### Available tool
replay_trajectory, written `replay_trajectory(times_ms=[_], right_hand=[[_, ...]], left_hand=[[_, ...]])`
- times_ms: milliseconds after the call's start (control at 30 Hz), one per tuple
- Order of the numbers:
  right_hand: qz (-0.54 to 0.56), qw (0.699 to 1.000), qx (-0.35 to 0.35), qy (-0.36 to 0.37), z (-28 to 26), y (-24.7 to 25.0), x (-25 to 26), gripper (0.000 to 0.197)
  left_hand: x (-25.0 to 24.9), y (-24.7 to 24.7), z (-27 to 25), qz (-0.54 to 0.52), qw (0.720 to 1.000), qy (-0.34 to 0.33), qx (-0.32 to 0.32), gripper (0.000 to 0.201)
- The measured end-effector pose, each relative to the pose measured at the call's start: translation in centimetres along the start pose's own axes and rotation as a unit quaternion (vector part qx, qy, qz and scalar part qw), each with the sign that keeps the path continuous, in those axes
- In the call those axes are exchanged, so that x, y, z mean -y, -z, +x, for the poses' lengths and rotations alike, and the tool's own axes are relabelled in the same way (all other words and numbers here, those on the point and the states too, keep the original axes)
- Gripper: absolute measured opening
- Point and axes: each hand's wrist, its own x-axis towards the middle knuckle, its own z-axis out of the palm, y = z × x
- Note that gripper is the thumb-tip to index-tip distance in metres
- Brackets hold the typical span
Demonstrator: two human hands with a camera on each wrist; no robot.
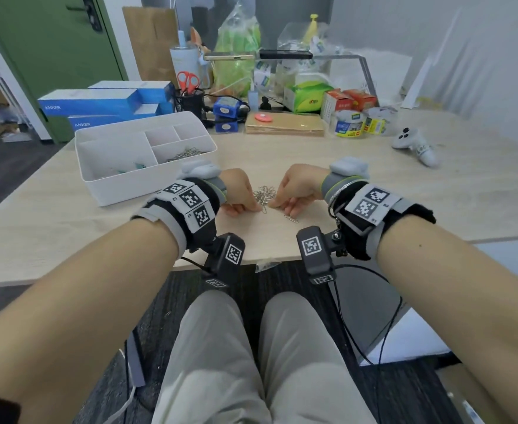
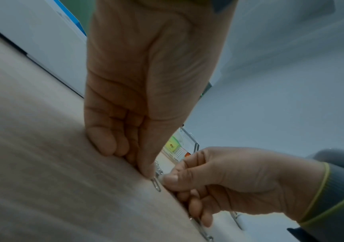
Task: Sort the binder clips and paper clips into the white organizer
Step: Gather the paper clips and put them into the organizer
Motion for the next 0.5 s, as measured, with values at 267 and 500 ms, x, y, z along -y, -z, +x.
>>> replay_trajectory(times_ms=[267, 500], right_hand=[[-0.067, 0.991, -0.115, 0.024, -1.3, 0.9, -0.2, 0.061], [-0.203, 0.971, -0.088, 0.091, -0.1, -2.0, 1.6, 0.074]], left_hand=[[1.4, 1.0, -0.2, -0.022, 0.994, 0.048, -0.093, 0.012], [-1.1, 0.2, -0.4, -0.228, 0.970, 0.077, -0.016, 0.027]])
